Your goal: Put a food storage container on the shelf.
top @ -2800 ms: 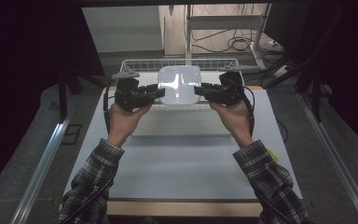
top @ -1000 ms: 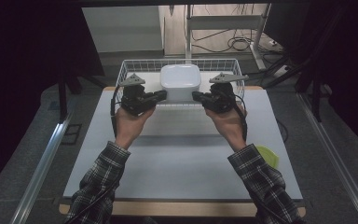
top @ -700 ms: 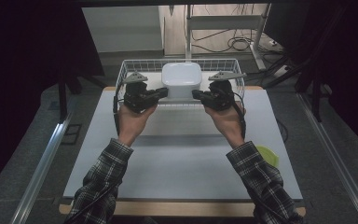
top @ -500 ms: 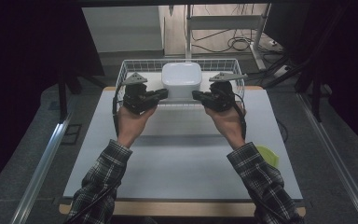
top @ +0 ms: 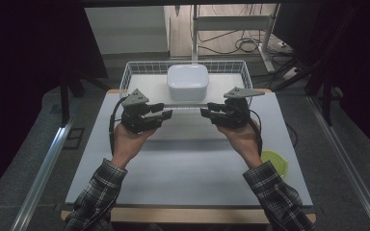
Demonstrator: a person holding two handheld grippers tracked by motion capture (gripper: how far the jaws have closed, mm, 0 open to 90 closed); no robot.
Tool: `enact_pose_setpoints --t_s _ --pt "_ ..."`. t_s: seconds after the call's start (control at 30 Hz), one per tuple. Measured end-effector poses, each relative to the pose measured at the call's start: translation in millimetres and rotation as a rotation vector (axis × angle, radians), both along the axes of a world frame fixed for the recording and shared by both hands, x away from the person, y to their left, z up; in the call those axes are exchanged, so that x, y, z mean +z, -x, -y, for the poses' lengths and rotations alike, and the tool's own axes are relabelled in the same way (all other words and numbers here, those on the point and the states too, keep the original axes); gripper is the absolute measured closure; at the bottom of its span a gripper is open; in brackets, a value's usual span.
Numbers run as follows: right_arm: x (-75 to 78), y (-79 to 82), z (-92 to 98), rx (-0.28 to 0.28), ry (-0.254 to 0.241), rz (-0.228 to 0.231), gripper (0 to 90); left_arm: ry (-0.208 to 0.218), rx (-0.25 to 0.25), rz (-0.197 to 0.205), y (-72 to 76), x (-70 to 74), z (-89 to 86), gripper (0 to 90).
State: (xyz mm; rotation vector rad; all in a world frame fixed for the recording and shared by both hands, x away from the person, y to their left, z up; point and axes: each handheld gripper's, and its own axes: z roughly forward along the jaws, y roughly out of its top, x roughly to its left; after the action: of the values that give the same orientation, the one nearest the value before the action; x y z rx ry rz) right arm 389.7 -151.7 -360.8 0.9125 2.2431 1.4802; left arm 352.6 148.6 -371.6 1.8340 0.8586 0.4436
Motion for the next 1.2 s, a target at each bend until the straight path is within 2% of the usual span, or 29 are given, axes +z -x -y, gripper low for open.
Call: enact_pose_setpoints --t_s 0.3,0.47,0.6,0.7,0.8,1.0,1.2 --pt "-16.4 20.9 7.6 0.002 0.018 0.008 43.9 -0.020 0.018 -0.029 21.7 -24.7 -9.2 38.3" --pt "-27.0 30.7 12.7 -0.001 0.033 0.014 37.0 -0.017 0.006 -0.024 36.5 -34.5 -14.1 32.1" --pt "-35.9 37.3 15.5 -0.002 0.045 0.014 31.7 -0.040 0.003 -0.025 46.7 -44.2 -14.4 25.6" --pt "-42.4 40.6 15.8 0.003 0.068 0.007 27.6 -0.031 0.006 -0.034 52.6 -52.6 -15.9 20.9" --pt "-53.7 44.2 17.5 0.012 0.064 -0.009 23.0 -0.012 0.006 -0.052 57.4 -62.8 -18.3 17.2" --pt "-71.0 49.3 20.0 0.023 0.066 -0.030 20.4 -0.033 -0.003 -0.082 63.8 -81.3 -23.8 12.5" --pt "-81.4 57.8 23.3 0.024 0.067 -0.029 17.9 -0.041 0.000 -0.091 71.2 -91.2 -24.3 9.7"
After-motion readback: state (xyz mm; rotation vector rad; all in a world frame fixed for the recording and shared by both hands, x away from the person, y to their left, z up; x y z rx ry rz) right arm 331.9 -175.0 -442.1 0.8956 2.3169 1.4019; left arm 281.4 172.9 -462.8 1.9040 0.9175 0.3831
